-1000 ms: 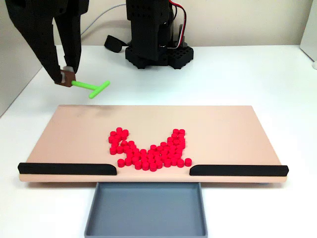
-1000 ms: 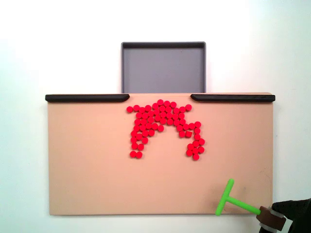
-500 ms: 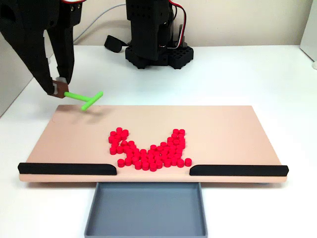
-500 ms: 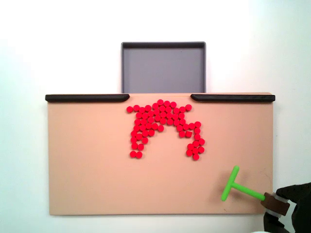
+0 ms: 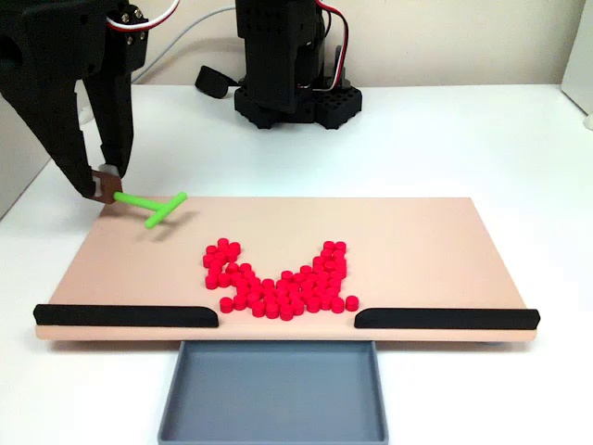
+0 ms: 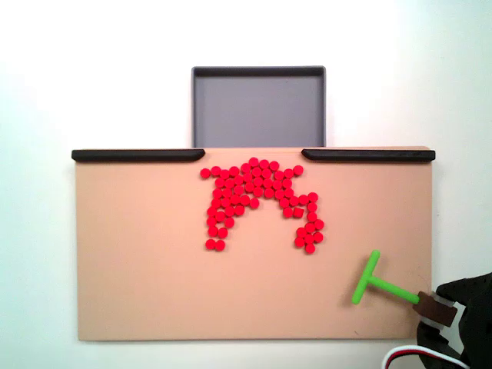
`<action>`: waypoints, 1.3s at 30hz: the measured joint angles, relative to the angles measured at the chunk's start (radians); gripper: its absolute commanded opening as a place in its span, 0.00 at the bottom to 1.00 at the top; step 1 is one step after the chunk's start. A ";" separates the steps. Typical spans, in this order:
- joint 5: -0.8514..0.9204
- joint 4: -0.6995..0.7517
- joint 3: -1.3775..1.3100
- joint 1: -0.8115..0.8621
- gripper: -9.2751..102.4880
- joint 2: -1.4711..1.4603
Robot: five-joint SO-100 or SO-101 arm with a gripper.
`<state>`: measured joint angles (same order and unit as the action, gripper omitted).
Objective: Gather the right side granules
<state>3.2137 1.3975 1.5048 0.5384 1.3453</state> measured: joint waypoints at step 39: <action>0.000 -0.034 -0.049 -0.080 0.08 -0.092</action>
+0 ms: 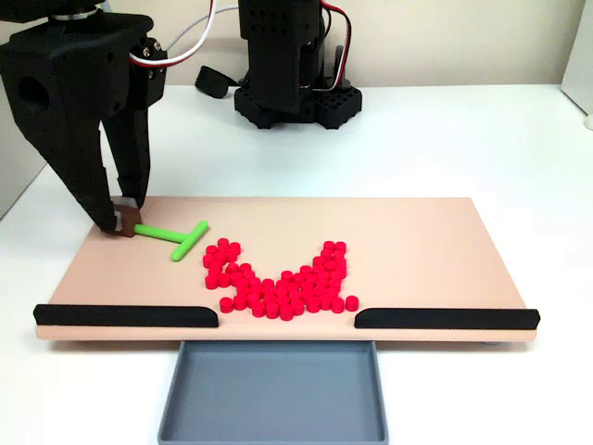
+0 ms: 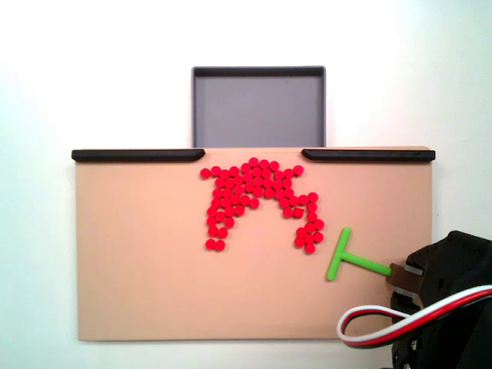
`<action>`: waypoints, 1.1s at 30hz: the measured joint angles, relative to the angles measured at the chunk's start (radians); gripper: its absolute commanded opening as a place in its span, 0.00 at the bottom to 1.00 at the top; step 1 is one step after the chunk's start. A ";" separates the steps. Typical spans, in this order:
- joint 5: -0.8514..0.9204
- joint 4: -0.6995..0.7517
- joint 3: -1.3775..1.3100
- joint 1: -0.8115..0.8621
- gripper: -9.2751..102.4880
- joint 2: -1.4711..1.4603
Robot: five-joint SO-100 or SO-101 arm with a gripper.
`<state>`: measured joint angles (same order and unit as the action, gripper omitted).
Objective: Gather the right side granules
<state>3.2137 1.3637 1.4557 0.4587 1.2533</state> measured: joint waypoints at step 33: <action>0.000 0.006 -0.031 -0.060 0.08 -0.021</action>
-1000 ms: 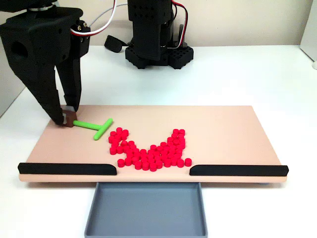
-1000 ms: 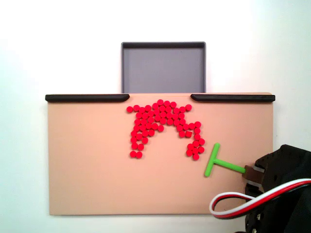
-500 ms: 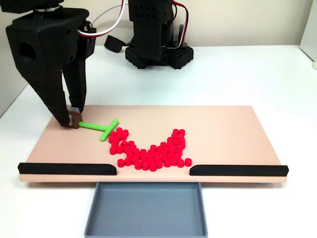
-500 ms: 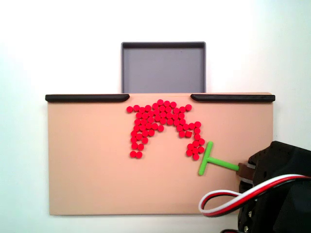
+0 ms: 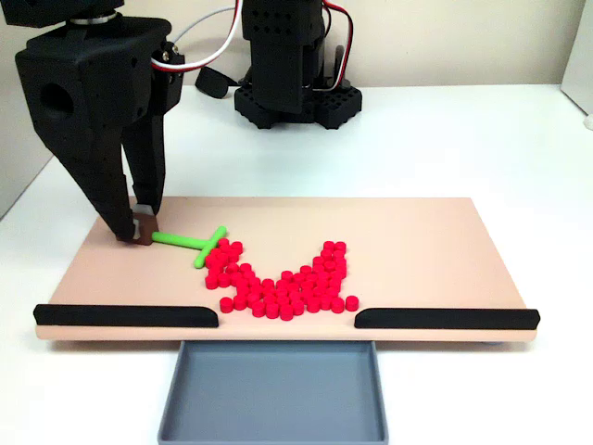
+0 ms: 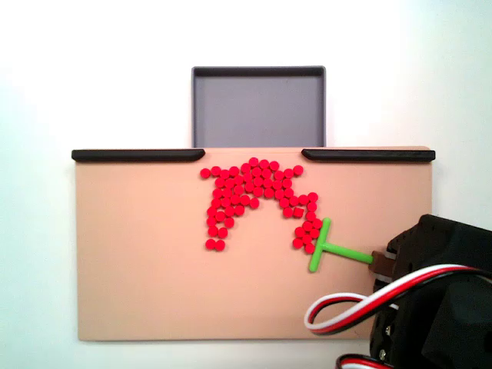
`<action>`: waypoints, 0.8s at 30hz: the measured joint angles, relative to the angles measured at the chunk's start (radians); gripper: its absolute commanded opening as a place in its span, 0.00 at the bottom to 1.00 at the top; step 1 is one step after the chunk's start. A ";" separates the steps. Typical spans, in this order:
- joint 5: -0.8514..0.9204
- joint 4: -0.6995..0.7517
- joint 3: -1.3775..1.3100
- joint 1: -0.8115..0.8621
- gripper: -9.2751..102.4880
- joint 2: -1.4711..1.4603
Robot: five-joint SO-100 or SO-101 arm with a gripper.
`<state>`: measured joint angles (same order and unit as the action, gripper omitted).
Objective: Gather the right side granules
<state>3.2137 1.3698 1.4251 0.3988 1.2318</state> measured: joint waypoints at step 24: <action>0.000 0.000 -0.023 -0.017 0.08 -0.015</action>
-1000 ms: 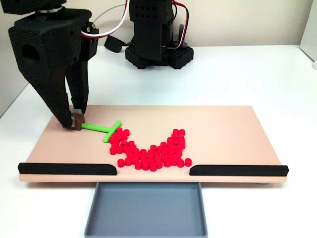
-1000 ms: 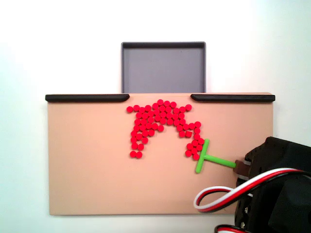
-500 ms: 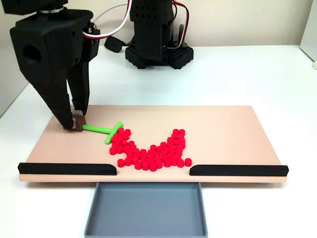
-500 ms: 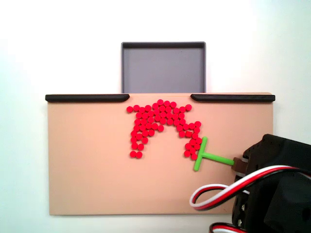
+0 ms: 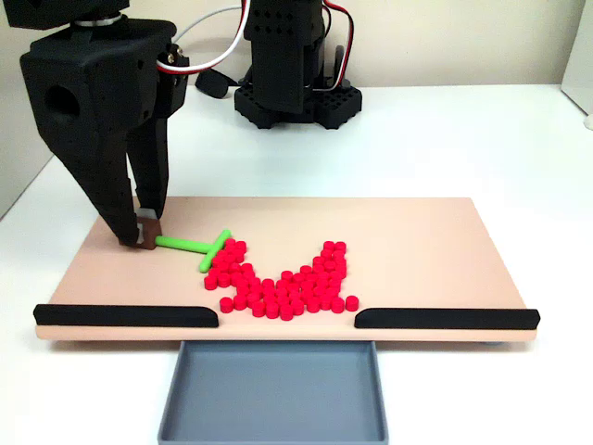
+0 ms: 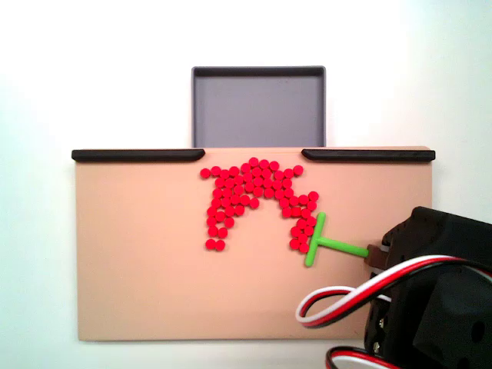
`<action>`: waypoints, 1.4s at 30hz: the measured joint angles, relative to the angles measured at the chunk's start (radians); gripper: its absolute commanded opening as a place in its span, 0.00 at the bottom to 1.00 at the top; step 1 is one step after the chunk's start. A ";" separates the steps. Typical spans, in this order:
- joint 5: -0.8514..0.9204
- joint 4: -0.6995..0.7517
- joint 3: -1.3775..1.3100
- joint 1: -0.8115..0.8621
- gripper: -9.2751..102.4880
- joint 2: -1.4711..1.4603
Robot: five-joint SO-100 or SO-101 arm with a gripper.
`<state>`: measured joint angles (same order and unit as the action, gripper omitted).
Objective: Gather the right side granules
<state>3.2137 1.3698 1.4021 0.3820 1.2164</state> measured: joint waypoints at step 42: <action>0.000 -0.003 -0.011 -0.044 0.08 -0.009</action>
<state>3.2137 1.3668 1.3913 0.3375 1.2072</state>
